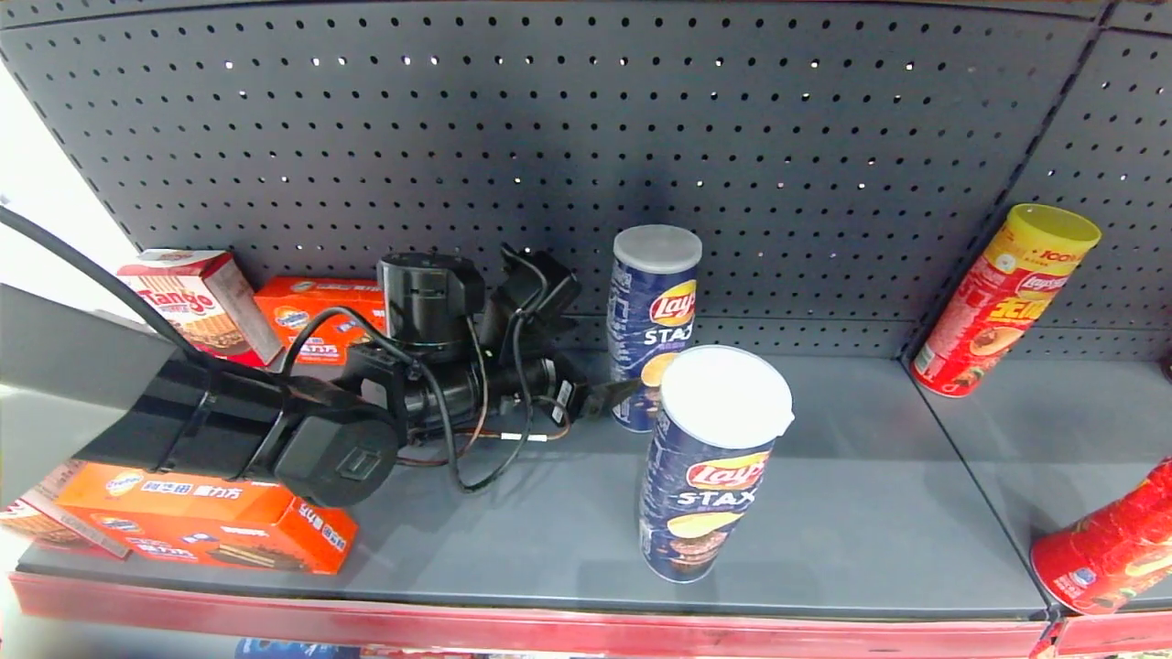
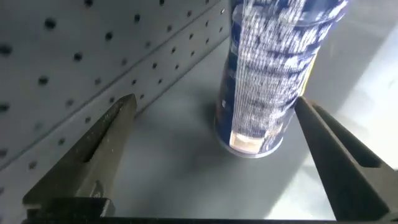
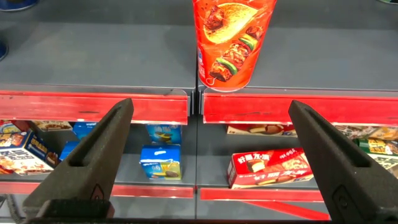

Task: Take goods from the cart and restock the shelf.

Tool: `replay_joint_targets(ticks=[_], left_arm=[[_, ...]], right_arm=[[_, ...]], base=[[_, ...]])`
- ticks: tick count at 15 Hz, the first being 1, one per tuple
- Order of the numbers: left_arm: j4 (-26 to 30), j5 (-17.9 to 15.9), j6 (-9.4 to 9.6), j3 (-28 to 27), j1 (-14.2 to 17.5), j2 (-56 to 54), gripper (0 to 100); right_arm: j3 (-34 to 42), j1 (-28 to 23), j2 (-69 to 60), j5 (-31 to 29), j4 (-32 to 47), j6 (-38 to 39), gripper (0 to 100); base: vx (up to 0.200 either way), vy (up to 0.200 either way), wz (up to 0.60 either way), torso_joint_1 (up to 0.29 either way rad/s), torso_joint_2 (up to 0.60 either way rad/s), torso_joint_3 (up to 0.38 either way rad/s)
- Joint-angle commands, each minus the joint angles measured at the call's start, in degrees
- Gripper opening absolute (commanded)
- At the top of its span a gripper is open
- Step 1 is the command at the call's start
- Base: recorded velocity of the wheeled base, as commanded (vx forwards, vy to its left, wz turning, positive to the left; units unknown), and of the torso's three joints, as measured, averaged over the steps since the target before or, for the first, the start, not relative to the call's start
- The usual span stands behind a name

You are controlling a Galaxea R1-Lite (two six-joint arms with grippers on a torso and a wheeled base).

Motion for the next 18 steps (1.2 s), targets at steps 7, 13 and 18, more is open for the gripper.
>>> replay_joint_targets(ticks=[7, 13, 18], left_arm=[[-0.4, 8.7, -0.8, 0.4, 0.1, -0.9, 100], [-0.4, 10.9, -0.62, 0.3, 0.6, -0.9, 100], [-0.4, 16.8, -0.27, 0.3, 0.6, -0.9, 100]], right_arm=[[0.0, 0.0, 0.0, 0.0, 0.0, 0.0, 100], [0.0, 0.0, 0.1, 0.0, 0.0, 0.0, 100], [0.0, 0.0, 0.1, 0.0, 0.0, 0.0, 100]], base=[[0.0, 0.0, 0.0, 0.0, 0.0, 0.0], [0.0, 0.0, 0.0, 0.0, 0.0, 0.0], [0.0, 0.0, 0.0, 0.0, 0.0, 0.0]])
